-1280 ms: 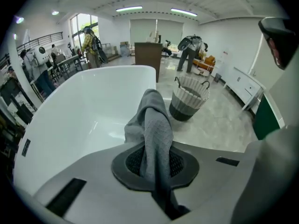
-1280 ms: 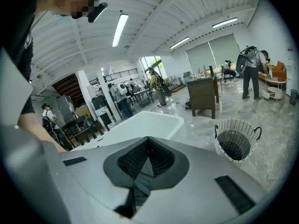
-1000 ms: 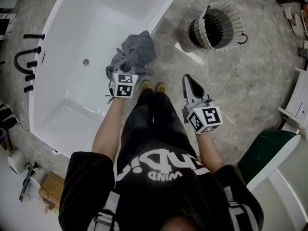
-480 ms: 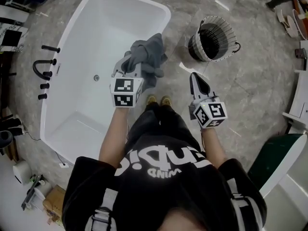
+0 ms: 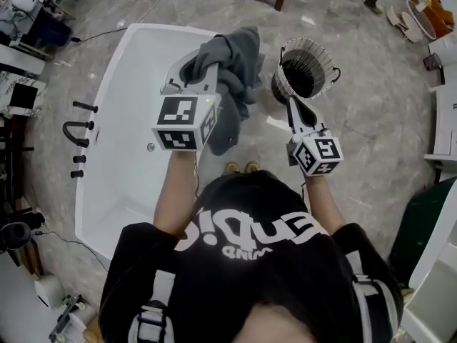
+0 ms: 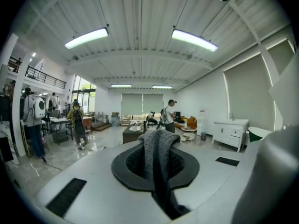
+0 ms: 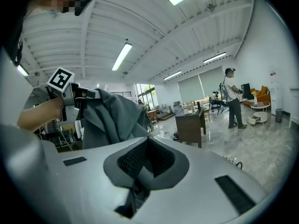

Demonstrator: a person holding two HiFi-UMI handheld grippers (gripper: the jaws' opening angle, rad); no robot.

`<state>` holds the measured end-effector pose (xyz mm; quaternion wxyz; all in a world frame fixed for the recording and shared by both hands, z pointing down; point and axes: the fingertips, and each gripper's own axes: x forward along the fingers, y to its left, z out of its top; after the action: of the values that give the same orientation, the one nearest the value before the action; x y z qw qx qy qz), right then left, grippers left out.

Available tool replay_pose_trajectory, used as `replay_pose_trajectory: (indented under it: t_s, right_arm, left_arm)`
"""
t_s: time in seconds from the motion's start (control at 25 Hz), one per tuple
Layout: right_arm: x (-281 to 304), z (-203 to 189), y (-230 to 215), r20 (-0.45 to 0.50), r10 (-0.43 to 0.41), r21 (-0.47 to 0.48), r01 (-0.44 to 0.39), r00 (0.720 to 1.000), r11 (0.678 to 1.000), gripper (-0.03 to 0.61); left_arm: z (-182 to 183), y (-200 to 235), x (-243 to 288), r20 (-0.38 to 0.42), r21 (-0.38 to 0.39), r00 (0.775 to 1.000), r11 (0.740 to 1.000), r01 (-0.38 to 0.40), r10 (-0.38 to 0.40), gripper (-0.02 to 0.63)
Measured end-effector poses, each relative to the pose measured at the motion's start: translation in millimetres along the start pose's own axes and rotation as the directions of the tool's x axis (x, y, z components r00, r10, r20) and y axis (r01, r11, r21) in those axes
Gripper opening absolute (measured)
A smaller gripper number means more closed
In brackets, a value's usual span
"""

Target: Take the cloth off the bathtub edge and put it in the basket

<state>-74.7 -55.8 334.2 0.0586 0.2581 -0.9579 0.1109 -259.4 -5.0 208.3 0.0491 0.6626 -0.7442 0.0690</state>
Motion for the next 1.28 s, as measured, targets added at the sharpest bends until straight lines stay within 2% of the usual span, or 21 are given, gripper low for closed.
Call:
replay_pose_trajectory:
  t_s: [0.12,0.28,0.52,0.76,1.08,1.28]
  right_arm:
    - [-7,9,-6,0.025,-0.030,-0.003,0.030,0.999,1.000,0.014]
    - [-18,9,-8,0.028,-0.066,0.005,0.066,0.997,0.998,0.014]
    - [-40,3,-19,0.037,-0.159,0.034,0.158,0.987,0.987,0.014]
    - [-55,-10,-38,0.048,-0.266,0.081,0.262,0.963,0.962,0.014]
    - [-49,-12,-108,0.064,-0.342,0.114,0.334,0.937,0.936,0.014]
    - [-28,-6,-165,0.051,-0.341,0.127,0.333,0.939,0.934,0.014]
  left_arm:
    - [29,-7,2,0.056,0.012,0.998,1.000,0.020,-0.021,0.025]
    - [51,-19,9,0.088,0.024,0.994,0.997,0.066,-0.068,0.025]
    - [58,-41,24,0.101,0.034,0.980,0.985,0.168,-0.171,0.025]
    - [56,-58,51,0.096,0.033,0.961,0.966,0.256,-0.258,0.025]
    - [61,-101,124,0.098,0.060,0.933,0.938,0.340,-0.345,0.025]
    - [69,-120,186,0.090,0.046,0.932,0.936,0.348,-0.351,0.025]
